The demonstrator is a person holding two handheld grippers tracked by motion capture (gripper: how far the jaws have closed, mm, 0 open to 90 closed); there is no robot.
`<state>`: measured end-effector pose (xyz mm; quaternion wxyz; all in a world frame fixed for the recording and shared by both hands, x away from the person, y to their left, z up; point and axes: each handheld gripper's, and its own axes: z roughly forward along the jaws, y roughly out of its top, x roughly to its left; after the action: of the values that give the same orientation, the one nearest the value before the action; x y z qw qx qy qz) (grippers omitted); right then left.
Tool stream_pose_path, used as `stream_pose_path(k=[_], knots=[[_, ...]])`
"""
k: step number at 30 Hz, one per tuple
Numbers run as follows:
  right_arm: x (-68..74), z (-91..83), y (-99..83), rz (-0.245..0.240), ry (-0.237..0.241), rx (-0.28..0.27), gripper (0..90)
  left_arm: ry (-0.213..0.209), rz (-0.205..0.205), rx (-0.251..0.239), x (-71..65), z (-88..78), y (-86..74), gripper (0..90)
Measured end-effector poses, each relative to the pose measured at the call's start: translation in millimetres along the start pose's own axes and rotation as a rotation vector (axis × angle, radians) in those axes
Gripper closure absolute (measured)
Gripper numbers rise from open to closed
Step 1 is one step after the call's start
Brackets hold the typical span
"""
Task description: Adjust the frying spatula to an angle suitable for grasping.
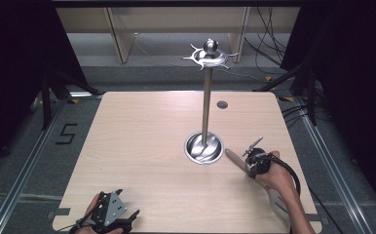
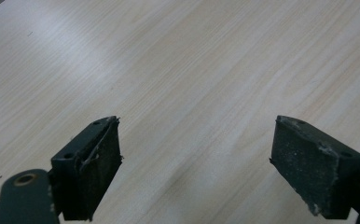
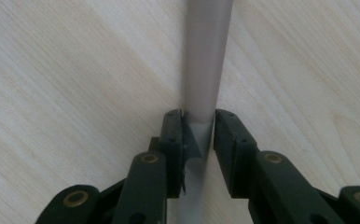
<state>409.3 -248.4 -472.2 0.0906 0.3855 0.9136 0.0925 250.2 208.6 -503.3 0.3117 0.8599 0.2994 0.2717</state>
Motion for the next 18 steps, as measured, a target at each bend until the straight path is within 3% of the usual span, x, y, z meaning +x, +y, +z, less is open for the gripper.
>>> stream_pose_path(k=[7,13,15,18], knots=[[-2.2,2.5,4.1,-0.029,-0.003,0.024,73.8,0.001,0.000,-0.004,0.0,-0.4,-0.1,15.0],[-5.5,3.2,6.3,-0.024,0.028,0.040,74.0,0.000,0.001,-0.003,-0.1,-0.7,0.2,15.1],[-5.7,3.4,7.5,-0.054,0.020,0.043,74.0,-0.002,0.004,-0.002,-0.1,-1.1,0.3,15.1],[-5.2,3.6,9.0,-0.055,0.019,0.050,74.2,-0.001,0.002,-0.005,0.0,-1.5,0.5,15.1]])
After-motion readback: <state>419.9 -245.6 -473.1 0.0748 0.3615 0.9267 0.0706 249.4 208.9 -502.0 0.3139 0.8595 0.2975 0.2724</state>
